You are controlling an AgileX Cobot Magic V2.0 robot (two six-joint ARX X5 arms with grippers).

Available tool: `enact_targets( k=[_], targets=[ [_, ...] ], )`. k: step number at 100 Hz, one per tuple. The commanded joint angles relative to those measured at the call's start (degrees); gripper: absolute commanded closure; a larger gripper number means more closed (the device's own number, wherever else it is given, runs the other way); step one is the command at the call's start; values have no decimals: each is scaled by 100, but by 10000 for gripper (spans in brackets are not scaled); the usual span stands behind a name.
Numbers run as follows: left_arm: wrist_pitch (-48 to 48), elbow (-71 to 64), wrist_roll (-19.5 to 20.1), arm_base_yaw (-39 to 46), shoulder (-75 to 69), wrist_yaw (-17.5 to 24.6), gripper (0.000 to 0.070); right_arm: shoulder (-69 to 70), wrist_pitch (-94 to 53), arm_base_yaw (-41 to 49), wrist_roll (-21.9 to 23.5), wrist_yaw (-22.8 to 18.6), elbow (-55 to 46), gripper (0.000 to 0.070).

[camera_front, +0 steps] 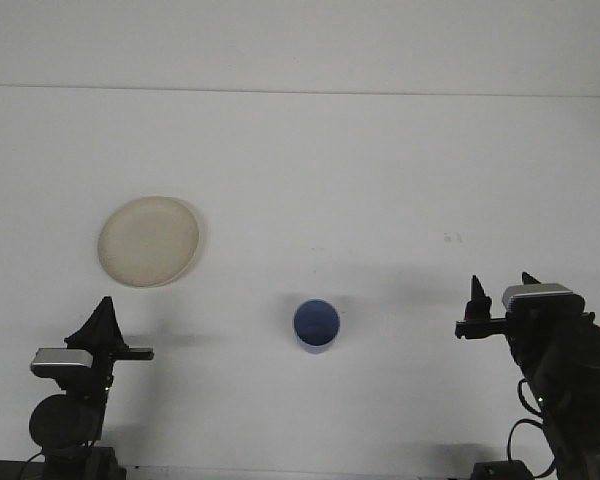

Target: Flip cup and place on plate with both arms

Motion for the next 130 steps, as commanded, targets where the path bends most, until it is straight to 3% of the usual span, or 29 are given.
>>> enact_targets(
  k=[1,39,130],
  targets=[
    [76,-116,-11,11,-11,-9,689,-144,376,9,13,2,-264,188],
    [76,-116,-11,11,-11,-9,689,-619,2109,87,-57,-66,-1652,188],
    [92,-103,-11,11,-11,-11,689,-581,2234,101,-50,-2,-1716,188]
  ],
)
